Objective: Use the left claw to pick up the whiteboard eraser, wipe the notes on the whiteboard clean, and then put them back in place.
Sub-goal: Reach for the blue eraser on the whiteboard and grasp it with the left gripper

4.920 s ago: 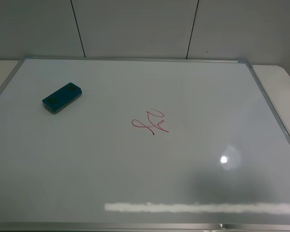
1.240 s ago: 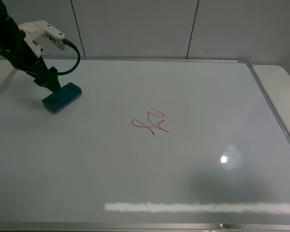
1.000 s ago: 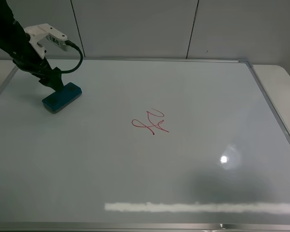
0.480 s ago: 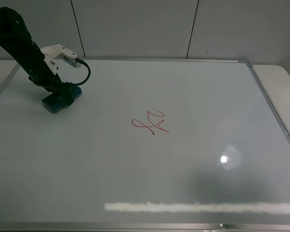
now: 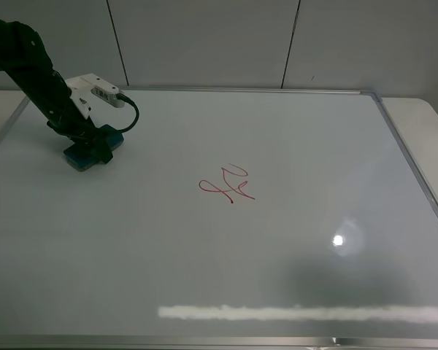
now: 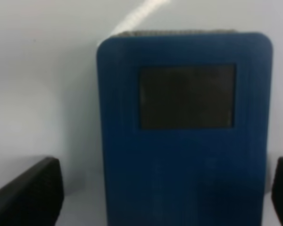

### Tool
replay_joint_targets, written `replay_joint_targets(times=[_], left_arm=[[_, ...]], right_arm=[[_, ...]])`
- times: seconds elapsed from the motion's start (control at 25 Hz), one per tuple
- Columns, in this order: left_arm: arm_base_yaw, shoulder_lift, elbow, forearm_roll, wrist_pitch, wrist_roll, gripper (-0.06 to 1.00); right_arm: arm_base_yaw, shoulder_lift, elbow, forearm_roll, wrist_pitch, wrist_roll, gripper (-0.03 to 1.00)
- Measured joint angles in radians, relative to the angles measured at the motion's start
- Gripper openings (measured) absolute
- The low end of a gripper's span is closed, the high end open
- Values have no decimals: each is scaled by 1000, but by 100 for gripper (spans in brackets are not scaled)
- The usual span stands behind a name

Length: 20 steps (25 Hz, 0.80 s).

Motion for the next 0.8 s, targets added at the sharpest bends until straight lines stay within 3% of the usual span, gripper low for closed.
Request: replay_joint_targets(times=[0.32, 0.64, 0.72, 0.8], left_arm=[[0, 3, -45, 0, 70, -5, 86], [0, 3, -57, 0, 77, -11, 85], [0, 3, -57, 1, 77, -17, 78], [0, 3, -57, 3, 77, -39, 54]], right_arm=[[0, 0, 0, 0, 0, 0, 99], [0, 0, 0, 0, 0, 0, 99], [0, 0, 0, 0, 0, 0, 99], [0, 0, 0, 0, 0, 0, 99]])
